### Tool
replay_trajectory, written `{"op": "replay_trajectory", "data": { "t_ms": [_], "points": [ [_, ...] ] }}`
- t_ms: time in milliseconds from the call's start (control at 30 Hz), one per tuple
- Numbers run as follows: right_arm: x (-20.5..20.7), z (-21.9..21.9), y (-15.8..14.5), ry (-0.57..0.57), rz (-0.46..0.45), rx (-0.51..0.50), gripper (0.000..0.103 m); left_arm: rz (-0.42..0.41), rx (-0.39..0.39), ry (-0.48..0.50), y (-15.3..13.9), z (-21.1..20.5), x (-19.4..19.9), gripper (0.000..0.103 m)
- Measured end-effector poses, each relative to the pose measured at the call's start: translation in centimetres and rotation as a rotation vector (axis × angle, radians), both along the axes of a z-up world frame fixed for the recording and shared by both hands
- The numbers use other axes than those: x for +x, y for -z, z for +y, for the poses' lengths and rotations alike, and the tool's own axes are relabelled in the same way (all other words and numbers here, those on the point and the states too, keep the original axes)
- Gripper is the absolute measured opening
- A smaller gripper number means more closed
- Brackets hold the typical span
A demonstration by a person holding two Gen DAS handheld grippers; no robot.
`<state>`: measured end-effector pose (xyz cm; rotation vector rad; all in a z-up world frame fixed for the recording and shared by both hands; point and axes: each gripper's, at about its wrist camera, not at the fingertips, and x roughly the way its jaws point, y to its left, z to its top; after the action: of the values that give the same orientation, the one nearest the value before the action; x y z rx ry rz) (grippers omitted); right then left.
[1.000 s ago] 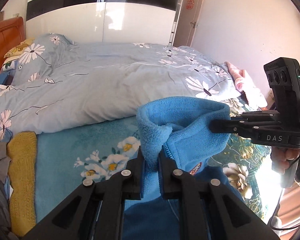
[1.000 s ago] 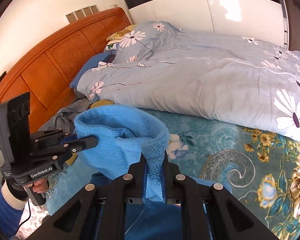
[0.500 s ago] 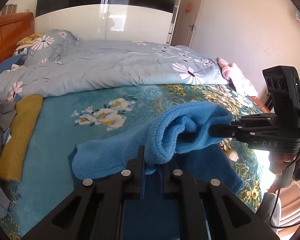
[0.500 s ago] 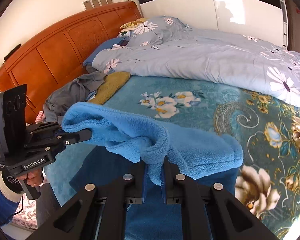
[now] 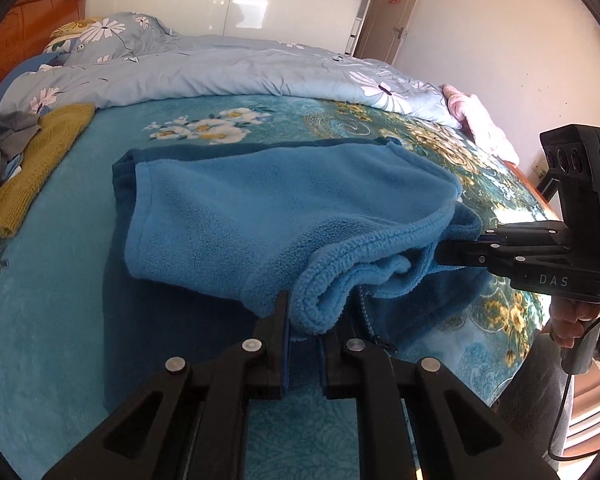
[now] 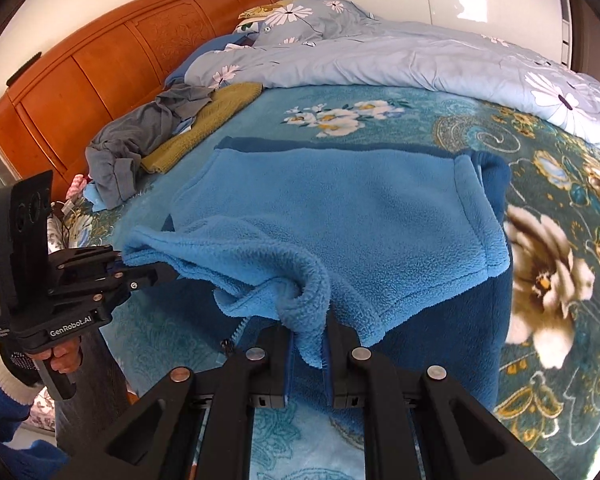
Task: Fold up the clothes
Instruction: 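Fold the collar over onto the hem with both tools and release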
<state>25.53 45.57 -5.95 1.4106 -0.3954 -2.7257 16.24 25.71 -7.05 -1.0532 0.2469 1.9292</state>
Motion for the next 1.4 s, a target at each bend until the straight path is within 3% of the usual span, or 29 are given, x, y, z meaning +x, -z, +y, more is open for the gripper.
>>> {"op": "replay_trajectory", "data": {
  "t_ms": [133, 300, 433, 533, 733, 933, 1133, 1400],
  "points": [
    [0.8, -0.4, 1.5, 0.023, -0.018, -0.015, 0.012, -0.005, -0.034, -0.009, 1.6, -0.1, 0.8, 0.012],
    [1.5, -1.1, 1.7, 0.037, -0.022, 0.012, 0.016, 0.007, -0.044, -0.013, 1.2, -0.5, 1.3, 0.015],
    [2.5, -1.3, 0.4, 0.041, -0.007, 0.036, 0.024, -0.036, -0.016, 0.004, 0.0, -1.9, 1.8, 0.053],
    [3.6, -1.3, -0.3, 0.05, 0.004, 0.037, 0.042, -0.051, 0.032, -0.023, -0.9, -3.5, 2.1, 0.061],
    [5.4, -0.6, -1.3, 0.09, 0.023, 0.018, 0.05, -0.081, 0.028, -0.106, -1.4, -3.7, 0.1, 0.064],
    [5.1, 2.8, -0.3, 0.248, 0.029, -0.124, 0.051, -0.281, 0.059, -0.157, 0.8, -2.5, -1.6, 0.064],
    [3.5, 4.1, 2.4, 0.288, -0.033, -0.256, 0.051, -0.44, 0.048, -0.196, 3.1, -1.7, -2.6, 0.064],
    [2.3, 3.6, 4.9, 0.295, -0.099, -0.327, 0.052, -0.446, 0.026, -0.218, 4.2, -1.5, -2.2, 0.063]
  ]
}}
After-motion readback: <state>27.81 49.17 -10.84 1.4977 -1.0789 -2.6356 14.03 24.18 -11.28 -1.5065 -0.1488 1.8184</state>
